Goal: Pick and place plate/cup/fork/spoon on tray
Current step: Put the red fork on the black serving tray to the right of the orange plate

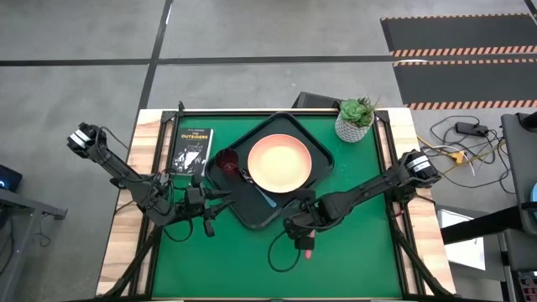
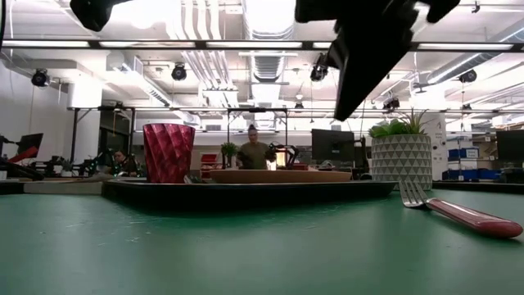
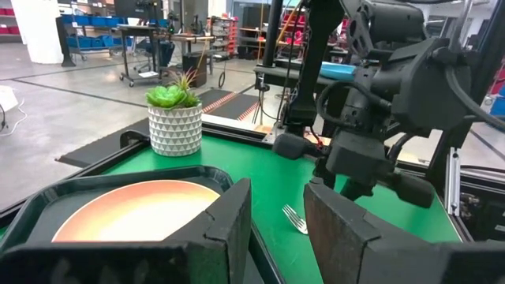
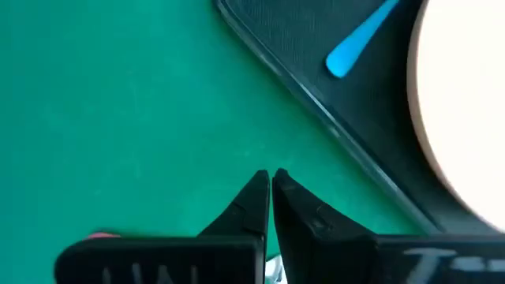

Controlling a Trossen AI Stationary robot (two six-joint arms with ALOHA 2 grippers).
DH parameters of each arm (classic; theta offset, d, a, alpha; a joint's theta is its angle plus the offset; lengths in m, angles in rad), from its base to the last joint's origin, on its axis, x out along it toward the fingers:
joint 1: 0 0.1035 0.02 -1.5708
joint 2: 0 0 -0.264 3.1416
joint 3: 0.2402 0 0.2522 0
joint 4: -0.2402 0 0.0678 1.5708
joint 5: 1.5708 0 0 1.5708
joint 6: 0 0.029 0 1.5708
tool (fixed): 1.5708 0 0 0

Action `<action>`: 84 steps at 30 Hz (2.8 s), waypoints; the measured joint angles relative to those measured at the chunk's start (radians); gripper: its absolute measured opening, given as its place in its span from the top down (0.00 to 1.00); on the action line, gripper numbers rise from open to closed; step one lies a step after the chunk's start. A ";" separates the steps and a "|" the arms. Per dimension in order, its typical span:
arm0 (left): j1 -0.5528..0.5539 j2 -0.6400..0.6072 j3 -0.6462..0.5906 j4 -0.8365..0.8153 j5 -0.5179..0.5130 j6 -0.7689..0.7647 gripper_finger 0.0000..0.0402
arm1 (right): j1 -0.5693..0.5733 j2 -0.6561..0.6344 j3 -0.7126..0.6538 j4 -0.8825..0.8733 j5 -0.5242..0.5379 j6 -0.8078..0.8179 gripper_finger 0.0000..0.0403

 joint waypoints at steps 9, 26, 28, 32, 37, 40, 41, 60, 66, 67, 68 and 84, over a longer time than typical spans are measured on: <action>0.000 0.000 0.002 0.003 0.000 0.000 0.75 | 0.052 -0.009 -0.024 -0.060 -0.142 0.217 0.98; 0.001 0.000 0.002 0.003 0.000 0.002 0.75 | 0.085 -0.009 -0.232 -0.086 -0.153 0.637 0.94; 0.001 0.000 0.002 0.003 0.000 0.002 0.75 | 0.083 -0.009 -0.228 -0.087 -0.157 0.666 0.89; 0.001 0.000 0.002 0.002 0.000 0.002 0.75 | 0.083 -0.009 -0.217 -0.083 -0.138 0.695 0.76; 0.001 0.000 0.001 0.002 0.000 0.002 0.75 | 0.084 -0.009 -0.217 -0.047 -0.079 0.714 0.61; 0.001 0.001 0.000 0.000 0.000 0.002 0.75 | 0.084 -0.009 -0.217 -0.041 -0.045 0.732 0.55; 0.001 0.001 0.000 0.000 0.000 0.002 0.75 | 0.084 -0.009 -0.217 -0.039 -0.040 0.734 0.54; 0.001 0.001 -0.002 0.001 0.000 0.002 0.75 | 0.097 -0.011 -0.315 0.082 0.009 0.827 0.52; 0.001 0.001 -0.002 0.000 0.000 0.002 0.75 | 0.097 -0.009 -0.345 0.068 -0.034 0.801 0.52; 0.001 0.001 -0.002 0.000 0.000 0.002 0.75 | 0.097 -0.009 -0.343 0.059 -0.047 0.783 0.52; 0.001 0.001 -0.002 -0.001 0.000 0.002 0.75 | 0.097 -0.010 -0.342 0.032 -0.064 0.770 0.52; 0.001 0.001 -0.002 0.001 0.000 0.002 0.75 | 0.104 -0.135 -0.332 0.064 0.053 0.957 0.52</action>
